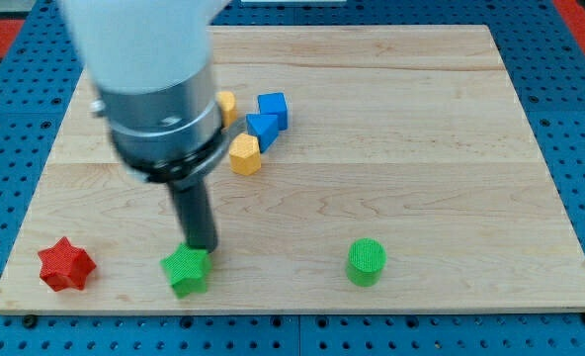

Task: Push the green star into the red star

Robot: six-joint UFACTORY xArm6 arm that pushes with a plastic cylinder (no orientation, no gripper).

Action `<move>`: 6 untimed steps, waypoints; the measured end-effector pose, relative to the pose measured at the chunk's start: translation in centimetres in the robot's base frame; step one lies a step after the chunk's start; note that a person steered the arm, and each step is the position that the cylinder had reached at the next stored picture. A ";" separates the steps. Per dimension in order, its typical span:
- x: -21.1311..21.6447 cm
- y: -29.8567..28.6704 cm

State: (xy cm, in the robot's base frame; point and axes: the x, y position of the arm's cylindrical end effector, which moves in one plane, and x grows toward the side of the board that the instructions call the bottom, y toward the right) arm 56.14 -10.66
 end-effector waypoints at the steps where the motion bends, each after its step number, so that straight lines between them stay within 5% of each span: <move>1: 0.0 2.8; 3: 2.6 4.5; 6: 2.7 -7.0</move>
